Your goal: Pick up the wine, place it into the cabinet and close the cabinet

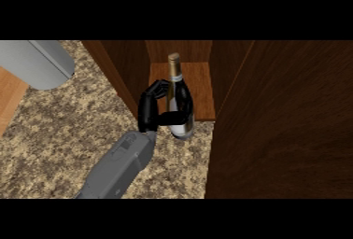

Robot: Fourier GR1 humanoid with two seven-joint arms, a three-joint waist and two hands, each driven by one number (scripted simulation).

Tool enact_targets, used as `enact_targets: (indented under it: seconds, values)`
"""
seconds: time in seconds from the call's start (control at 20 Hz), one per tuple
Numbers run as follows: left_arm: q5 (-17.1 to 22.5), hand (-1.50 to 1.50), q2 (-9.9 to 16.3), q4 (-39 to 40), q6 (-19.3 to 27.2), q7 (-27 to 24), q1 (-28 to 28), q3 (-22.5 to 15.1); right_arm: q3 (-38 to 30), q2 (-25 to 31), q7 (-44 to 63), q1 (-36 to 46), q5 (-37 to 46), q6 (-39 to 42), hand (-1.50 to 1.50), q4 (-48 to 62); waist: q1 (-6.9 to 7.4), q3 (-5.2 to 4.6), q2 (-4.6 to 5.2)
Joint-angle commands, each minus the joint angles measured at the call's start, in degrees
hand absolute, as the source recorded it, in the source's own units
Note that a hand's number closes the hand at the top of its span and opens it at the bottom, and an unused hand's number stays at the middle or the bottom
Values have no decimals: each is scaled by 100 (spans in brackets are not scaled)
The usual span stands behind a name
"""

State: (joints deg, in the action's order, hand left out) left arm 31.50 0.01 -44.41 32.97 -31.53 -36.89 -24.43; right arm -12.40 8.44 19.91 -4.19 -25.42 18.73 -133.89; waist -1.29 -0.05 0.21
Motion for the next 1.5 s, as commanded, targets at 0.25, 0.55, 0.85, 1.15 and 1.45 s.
enact_targets:
  seconds: [0.25,0.55,0.85,1.15,1.45]
  values:
    - [736,150,-1,953,-189,175,-1098,5,-263,-34,-24,-231,-405,104,-150,-149,-35,4,-1]
    - [1178,150,-1,2165,-559,-505,-1544,105,60,-129,-220,108,16,158,-150,277,-105,1,49]
    - [1021,150,-1,2798,-211,57,-2178,-149,-206,90,-96,-50,-441,318,-150,114,-193,3,57]
    - [1216,150,-1,3084,-331,-352,-1919,-107,16,-7,-67,98,-271,229,-150,-70,-333,-5,106]
    - [1252,150,-1,3274,-400,-402,-1727,-193,174,-80,-96,149,-182,237,-150,-79,-447,-8,139]
